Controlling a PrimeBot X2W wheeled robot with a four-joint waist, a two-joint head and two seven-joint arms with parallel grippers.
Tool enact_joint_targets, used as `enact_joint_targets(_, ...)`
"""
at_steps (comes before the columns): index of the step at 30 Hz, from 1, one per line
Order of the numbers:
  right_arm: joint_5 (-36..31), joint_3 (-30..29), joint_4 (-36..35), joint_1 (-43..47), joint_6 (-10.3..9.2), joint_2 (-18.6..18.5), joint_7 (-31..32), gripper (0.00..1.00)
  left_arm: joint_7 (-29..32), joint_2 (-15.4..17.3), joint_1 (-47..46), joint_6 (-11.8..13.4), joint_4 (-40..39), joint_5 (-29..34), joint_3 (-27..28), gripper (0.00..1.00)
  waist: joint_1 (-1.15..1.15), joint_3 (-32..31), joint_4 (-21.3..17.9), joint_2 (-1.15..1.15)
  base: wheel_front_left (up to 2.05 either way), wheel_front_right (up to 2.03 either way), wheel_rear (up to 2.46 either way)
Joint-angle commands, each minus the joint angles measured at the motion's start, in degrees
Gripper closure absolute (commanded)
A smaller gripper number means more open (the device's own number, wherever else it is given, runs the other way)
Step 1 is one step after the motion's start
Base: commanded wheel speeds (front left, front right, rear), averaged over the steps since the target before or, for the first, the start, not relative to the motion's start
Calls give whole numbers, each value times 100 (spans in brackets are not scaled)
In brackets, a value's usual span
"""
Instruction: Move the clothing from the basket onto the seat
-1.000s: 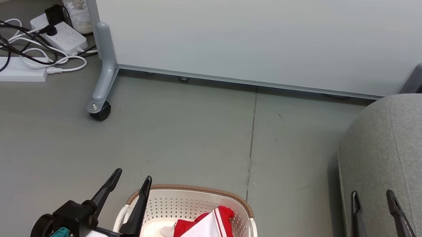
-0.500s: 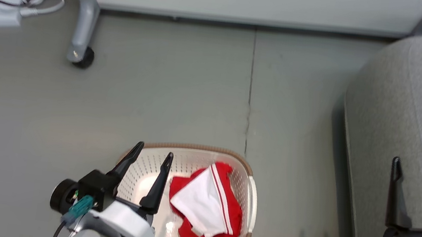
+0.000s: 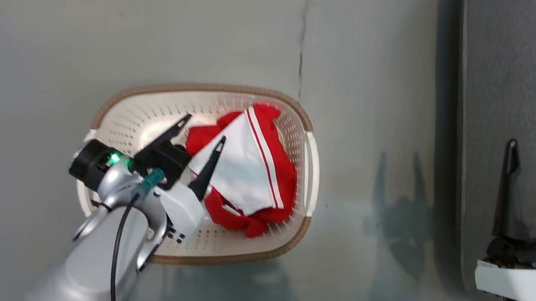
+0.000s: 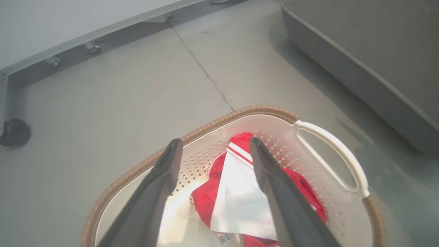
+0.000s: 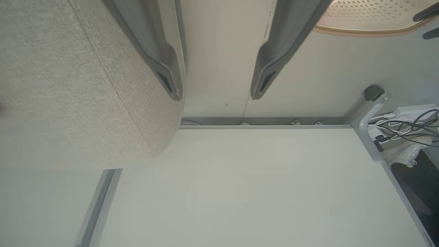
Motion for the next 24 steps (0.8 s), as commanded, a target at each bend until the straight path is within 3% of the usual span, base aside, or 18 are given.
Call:
enact_joint_targets(1,-45,37,-56,-147,2,-5,-29,0,-3,94,-228,32,179,55,19,0,0,722,-440,0,0,0,0)
enact_joint_targets(12,76,339,-35,-528,2,143,-28,0,-3,435,-1597,-145,1742,420,-254,0,0,1691,-979,0,0,0,0)
enact_joint_targets(24,564,581,38,-790,2,144,-28,0,21,644,-2602,-432,2802,566,-531,0,0,2160,-1411,0,0,0,0)
